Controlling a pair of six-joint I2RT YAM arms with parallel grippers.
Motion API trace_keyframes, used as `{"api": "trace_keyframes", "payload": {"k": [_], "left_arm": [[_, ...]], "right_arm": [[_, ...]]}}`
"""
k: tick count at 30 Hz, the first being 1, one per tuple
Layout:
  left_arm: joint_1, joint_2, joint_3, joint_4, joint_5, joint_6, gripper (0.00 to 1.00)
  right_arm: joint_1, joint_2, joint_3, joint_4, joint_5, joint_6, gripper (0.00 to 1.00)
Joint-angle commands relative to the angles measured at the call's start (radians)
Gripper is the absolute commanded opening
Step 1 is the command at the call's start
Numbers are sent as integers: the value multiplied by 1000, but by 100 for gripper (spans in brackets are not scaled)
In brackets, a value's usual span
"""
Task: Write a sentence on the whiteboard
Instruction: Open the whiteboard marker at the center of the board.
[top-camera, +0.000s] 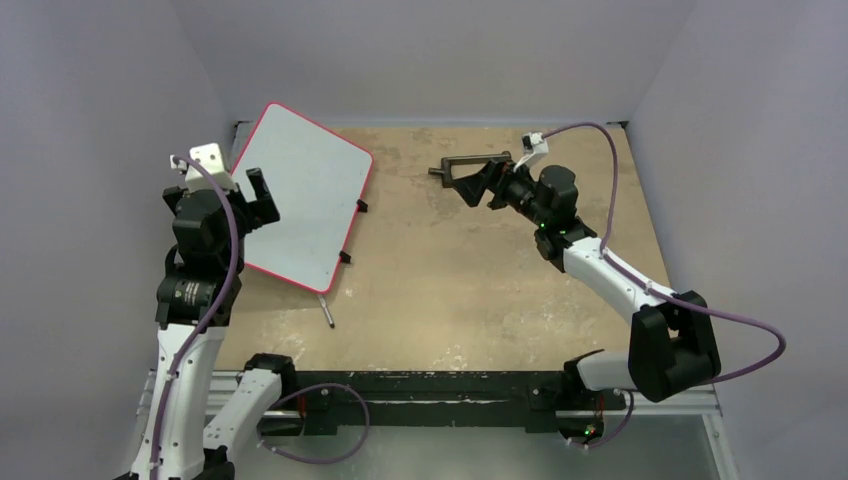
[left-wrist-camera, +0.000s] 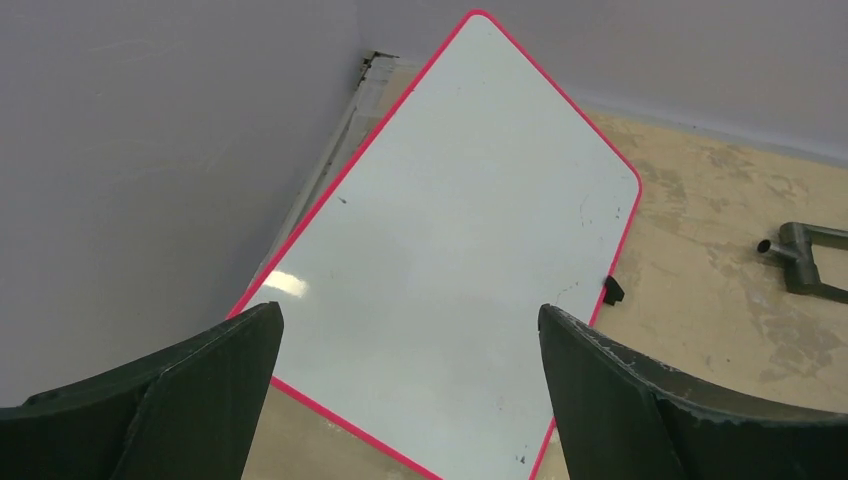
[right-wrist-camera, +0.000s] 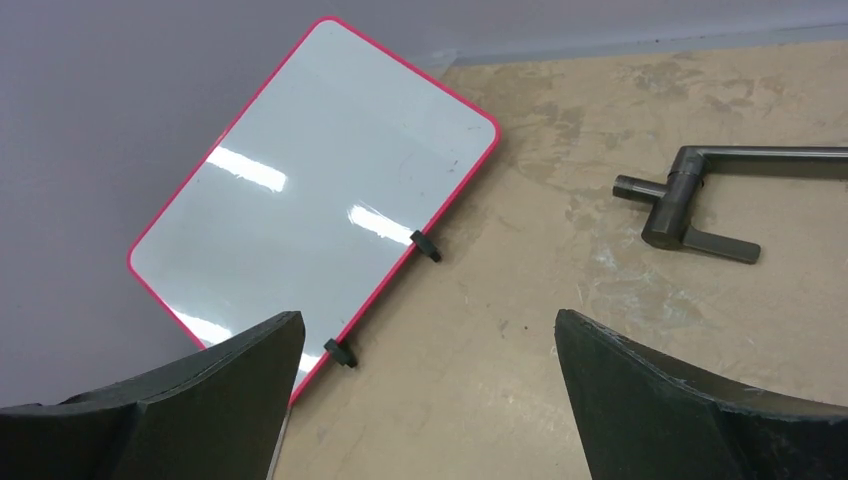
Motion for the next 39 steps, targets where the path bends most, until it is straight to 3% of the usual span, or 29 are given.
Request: {"api": "trace_keyframes", "payload": {"k": [1, 10, 17, 20, 27, 30, 37, 38, 39], "left_arm": [[7, -6, 6, 19, 76, 11, 100], [6, -110, -51, -172, 67, -112, 95], [2, -199, -19, -558, 186, -266, 87], [-3, -247, -35, -649, 228, -328, 83], [-24, -261, -150, -648, 307, -516, 74], [-113, -239, -210, -591, 304, -638, 69], [-457, -133, -259, -616, 31, -937, 66], [-489, -115, -278, -594, 8, -986, 64], [-517, -97, -300, -565, -14, -1013, 56]], "right_arm": [[4, -14, 28, -60, 19, -6, 99], [21, 41, 108, -221, 47, -19, 99], [80, 54, 155, -305, 90, -47, 99], [113, 60, 168, -316, 114, -47, 99], [184, 83, 195, -347, 166, -46, 99], [202, 82, 197, -364, 182, -52, 99], [206, 35, 181, -408, 214, -78, 99], [206, 30, 178, -413, 220, -81, 99], [205, 25, 175, -415, 222, -84, 99]]}}
